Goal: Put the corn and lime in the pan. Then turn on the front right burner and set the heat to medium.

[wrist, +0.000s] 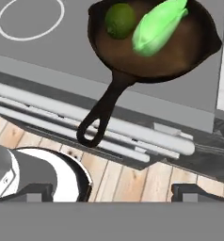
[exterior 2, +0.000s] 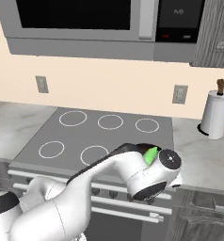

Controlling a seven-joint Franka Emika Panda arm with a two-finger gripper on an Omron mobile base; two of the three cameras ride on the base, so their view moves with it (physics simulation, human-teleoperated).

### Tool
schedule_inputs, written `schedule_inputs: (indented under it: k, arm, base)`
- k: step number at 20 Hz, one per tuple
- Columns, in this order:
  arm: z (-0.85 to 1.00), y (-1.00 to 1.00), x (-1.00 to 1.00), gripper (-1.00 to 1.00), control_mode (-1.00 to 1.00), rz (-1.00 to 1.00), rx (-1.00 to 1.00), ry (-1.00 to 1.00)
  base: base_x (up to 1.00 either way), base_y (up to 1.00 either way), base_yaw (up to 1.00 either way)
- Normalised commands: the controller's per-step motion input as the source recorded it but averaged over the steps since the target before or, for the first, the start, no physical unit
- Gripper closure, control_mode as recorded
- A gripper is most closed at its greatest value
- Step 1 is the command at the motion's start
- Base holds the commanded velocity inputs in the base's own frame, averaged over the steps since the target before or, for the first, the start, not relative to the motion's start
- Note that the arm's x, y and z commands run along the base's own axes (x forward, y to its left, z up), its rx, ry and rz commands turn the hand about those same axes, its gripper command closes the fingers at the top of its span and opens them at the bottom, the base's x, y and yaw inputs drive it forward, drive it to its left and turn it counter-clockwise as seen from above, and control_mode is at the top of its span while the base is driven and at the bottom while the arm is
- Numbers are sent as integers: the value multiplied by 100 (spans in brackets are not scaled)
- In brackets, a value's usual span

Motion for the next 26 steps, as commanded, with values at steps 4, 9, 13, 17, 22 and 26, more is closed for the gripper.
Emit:
schedule_inputs:
  k: [4, 9, 13, 17, 22, 26]
  arm:
    - [-3, -29, -40, -100, -100, 0, 16, -41]
    - [-16, -16, -27, -100, -100, 0, 15, -44]
    - [-31, -3, -13, -100, -100, 0, 12, -38]
    - [-39, 0, -10, -100, -100, 0, 7, -22]
    - [-46, 0, 0, -100, -100, 0, 9, -8]
    - [-25, 1, 0, -100, -100, 0, 12, -8]
  base:
    - [0, 0, 0]
    - [0, 0, 0]
    - [0, 0, 0]
    - [0, 0, 0]
    - [0, 0, 0]
    - [0, 0, 0]
